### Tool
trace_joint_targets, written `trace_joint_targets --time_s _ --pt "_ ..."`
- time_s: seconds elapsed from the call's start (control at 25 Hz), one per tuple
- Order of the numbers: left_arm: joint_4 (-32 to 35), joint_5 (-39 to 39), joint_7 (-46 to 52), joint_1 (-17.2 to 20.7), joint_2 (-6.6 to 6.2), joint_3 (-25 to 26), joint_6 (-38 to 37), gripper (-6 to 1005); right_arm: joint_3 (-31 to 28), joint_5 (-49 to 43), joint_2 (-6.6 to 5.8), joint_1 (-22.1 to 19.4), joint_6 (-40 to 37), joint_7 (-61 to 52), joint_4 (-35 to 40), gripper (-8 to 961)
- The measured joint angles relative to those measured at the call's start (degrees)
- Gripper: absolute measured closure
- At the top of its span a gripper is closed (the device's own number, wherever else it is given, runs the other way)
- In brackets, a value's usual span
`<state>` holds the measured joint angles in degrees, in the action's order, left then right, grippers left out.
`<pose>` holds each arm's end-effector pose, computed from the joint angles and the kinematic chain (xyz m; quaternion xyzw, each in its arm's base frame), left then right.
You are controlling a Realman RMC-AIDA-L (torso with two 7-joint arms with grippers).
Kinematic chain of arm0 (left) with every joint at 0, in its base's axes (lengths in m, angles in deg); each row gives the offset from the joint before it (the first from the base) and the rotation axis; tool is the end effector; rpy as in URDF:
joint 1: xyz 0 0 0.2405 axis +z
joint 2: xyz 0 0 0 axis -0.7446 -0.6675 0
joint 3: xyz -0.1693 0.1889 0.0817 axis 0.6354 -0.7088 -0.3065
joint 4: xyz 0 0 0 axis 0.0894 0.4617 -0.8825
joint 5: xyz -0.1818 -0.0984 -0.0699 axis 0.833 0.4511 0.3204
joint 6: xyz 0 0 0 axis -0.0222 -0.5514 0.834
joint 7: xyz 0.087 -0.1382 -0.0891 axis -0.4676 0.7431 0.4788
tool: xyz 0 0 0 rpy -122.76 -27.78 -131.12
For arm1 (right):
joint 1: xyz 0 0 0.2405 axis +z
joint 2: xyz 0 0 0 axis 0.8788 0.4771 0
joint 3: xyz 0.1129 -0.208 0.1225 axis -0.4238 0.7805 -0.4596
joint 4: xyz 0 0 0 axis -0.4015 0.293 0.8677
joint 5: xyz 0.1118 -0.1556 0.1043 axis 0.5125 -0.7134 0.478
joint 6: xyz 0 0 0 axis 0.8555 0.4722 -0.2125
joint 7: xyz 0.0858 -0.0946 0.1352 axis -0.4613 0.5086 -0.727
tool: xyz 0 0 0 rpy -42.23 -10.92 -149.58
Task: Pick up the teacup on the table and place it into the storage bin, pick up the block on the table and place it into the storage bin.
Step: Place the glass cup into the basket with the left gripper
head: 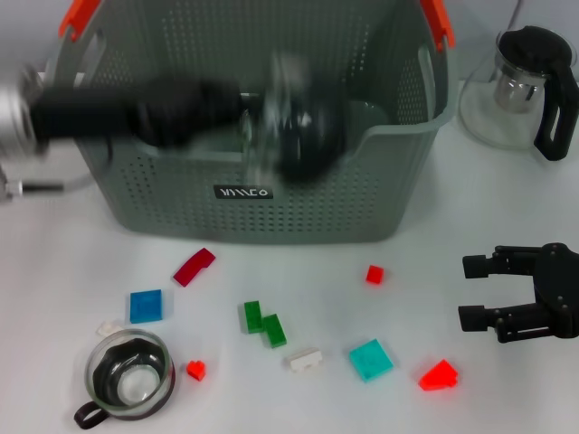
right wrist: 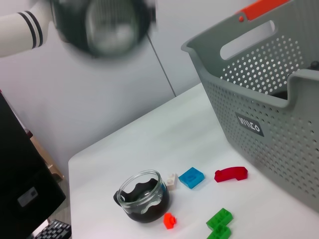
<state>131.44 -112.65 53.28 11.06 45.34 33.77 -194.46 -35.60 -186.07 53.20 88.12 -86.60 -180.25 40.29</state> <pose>-0.1651 0.3573 0.0303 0.9060 0.2251 0.3584 0.0101 0.2646 0.3103 -0.0059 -0.9455 0.2579 0.1983 0.0151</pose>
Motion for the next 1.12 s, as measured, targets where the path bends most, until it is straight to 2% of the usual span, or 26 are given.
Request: trace_joint_targets --time_s 0.16,0.24,0.28,0.36,0.44,0.56,0.6,0.68,0.92,1.12 --pt "-1.0 10.4 6.0 -1.6 -0.05 4.2 4.0 937 0.2 0.0 0.0 0.0 -0.2 -0.1 0.0 39" --pt "1.0 10.9 10.6 -2.9 -0.6 3.2 9.4 936 0.4 0.0 0.01 0.0 -0.2 -0.1 0.0 39" --pt "2.6 10.1 13.5 -3.8 -1.39 1.4 12.8 935 0.4 0.0 0.0 0.0 -0.3 -0.1 0.0 38" --pt "4.5 7.1 18.1 -5.8 -3.53 -2.6 18.2 933 0.5 -0.1 -0.02 -0.1 -0.3 -0.1 0.0 38" --pt "5.9 0.8 23.0 -9.0 -5.85 -5.9 22.5 931 0.5 -0.1 -0.05 -0.2 -0.3 -0.1 0.0 38" --pt "7.9 -12.6 28.1 -14.6 -7.59 -8.2 25.7 928 0.5 -0.2 -0.06 -0.2 -0.3 -0.1 0.0 39" --pt "8.3 -17.0 29.1 -16.2 -7.67 -9.3 26.5 928 0.4 -0.3 -0.06 -0.1 -0.3 -0.1 0.0 39" --pt "8.9 -23.7 30.2 -18.1 -7.15 -12.1 29.1 926 0.2 -0.9 -0.07 0.0 -0.4 -0.1 0.1 39" --pt "8.6 -36.6 30.5 -19.3 -3.43 -25.0 37.4 920 0.0 -2.1 0.14 0.4 0.0 -0.7 0.0 39" --pt "8.8 -44.2 30.1 -19.1 -0.47 -29.8 39.6 916 0.0 -2.1 0.0 0.4 0.0 -0.8 0.0 39"
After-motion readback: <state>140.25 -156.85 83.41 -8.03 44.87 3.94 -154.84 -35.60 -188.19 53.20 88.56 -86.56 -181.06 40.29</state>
